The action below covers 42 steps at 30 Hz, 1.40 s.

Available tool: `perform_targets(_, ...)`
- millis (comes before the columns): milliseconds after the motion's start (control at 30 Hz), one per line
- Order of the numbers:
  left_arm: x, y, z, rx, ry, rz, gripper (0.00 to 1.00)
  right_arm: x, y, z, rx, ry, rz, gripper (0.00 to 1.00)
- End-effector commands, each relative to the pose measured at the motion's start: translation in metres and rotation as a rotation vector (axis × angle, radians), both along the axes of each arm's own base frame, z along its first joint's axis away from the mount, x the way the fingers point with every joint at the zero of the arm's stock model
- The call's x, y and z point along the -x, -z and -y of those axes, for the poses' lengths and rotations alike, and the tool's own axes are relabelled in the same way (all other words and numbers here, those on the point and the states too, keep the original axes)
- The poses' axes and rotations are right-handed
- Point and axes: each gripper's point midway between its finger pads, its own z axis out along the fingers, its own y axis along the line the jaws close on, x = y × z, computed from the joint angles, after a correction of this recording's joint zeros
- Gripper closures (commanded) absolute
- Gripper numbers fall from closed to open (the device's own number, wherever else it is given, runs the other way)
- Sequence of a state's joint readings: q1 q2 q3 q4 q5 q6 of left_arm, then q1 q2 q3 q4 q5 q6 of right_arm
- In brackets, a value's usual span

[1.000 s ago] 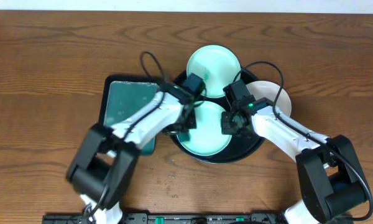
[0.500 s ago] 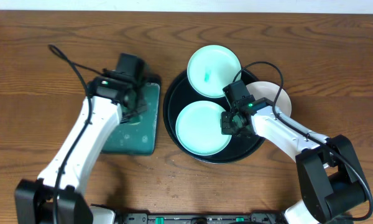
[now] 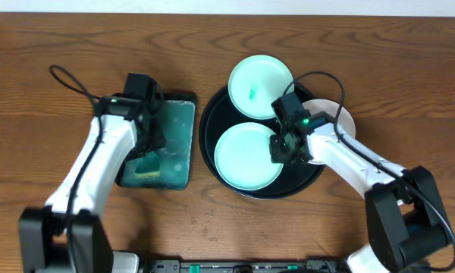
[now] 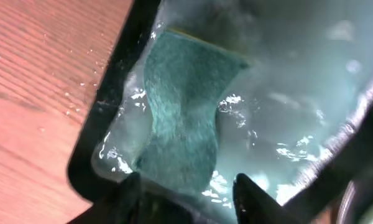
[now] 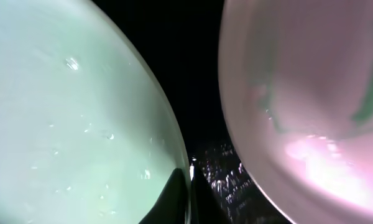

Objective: Clean dirty plates on tray and stack at the side

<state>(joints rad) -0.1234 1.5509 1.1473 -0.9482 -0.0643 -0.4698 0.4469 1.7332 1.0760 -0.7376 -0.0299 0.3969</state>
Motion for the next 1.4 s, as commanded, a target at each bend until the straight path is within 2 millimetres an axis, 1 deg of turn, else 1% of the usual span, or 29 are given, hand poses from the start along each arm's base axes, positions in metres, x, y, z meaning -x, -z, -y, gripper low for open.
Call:
perform_targets(0, -0.008, -0.053, 0.003, 0.051, 0.002, 0.156, 0.41, -0.030, -0.060, -0.018, -0.048, -0.089, 0.178, 0.99)
perform_targets(100, 0.001, -0.089, 0.003, 0.064, 0.004, 0.268, 0.30, -0.053, -0.105, -0.039, -0.112, -0.108, 0.311, 0.99)
perform_targets(167, 0.012, -0.112, 0.001, 0.072, 0.005, 0.342, 0.25, -0.067, -0.132, -0.057, -0.157, -0.128, 0.399, 0.99)
perform_targets(267, 0.029, -0.139, -0.001, 0.082, 0.006, 0.436, 0.22, -0.082, -0.162, -0.089, -0.230, -0.169, 0.527, 0.99)
perform_targets(300, 0.036, -0.148, -0.001, 0.086, 0.007, 0.471, 0.21, -0.086, -0.171, -0.106, -0.264, -0.191, 0.581, 0.99)
perform_targets(367, 0.046, -0.159, -0.003, 0.090, 0.008, 0.509, 0.21, -0.089, -0.180, -0.131, -0.300, -0.224, 0.646, 0.99)
perform_targets(433, 0.055, -0.168, -0.004, 0.094, 0.008, 0.545, 0.21, -0.092, -0.181, -0.157, -0.316, -0.249, 0.709, 0.99)
perform_targets(500, 0.062, -0.176, -0.004, 0.098, 0.009, 0.585, 0.21, -0.096, -0.174, -0.179, -0.287, -0.272, 0.768, 0.99)
perform_targets(633, 0.070, -0.187, -0.005, 0.104, 0.010, 0.637, 0.20, -0.097, -0.152, -0.212, -0.174, -0.353, 0.869, 0.99)
perform_targets(700, 0.072, -0.190, -0.006, 0.105, 0.010, 0.648, 0.20, -0.094, -0.152, -0.219, -0.118, -0.380, 0.913, 0.99)
perform_targets(767, 0.073, -0.190, -0.006, 0.106, 0.010, 0.649, 0.20, -0.091, -0.160, -0.220, -0.055, -0.371, 0.964, 0.99)
perform_targets(867, 0.072, -0.189, -0.005, 0.105, 0.010, 0.643, 0.20, -0.083, -0.183, -0.220, 0.052, -0.380, 1.062, 0.99)
perform_targets(1000, 0.071, -0.188, -0.005, 0.104, 0.010, 0.638, 0.20, -0.067, -0.216, -0.223, 0.145, -0.441, 1.159, 0.99)
perform_targets(1067, 0.071, -0.187, -0.005, 0.104, 0.010, 0.637, 0.20, -0.060, -0.234, -0.222, 0.190, -0.458, 1.203, 0.99)
perform_targets(1167, 0.070, -0.187, -0.005, 0.104, 0.010, 0.634, 0.20, -0.053, -0.254, -0.217, 0.246, -0.464, 1.251, 0.99)
perform_targets(1233, 0.070, -0.187, -0.005, 0.104, 0.010, 0.634, 0.20, -0.048, -0.261, -0.220, 0.266, -0.499, 1.270, 0.99)
perform_targets(1367, 0.070, -0.187, -0.005, 0.104, 0.010, 0.634, 0.20, -0.042, -0.266, -0.223, 0.315, -0.539, 1.292, 0.99)
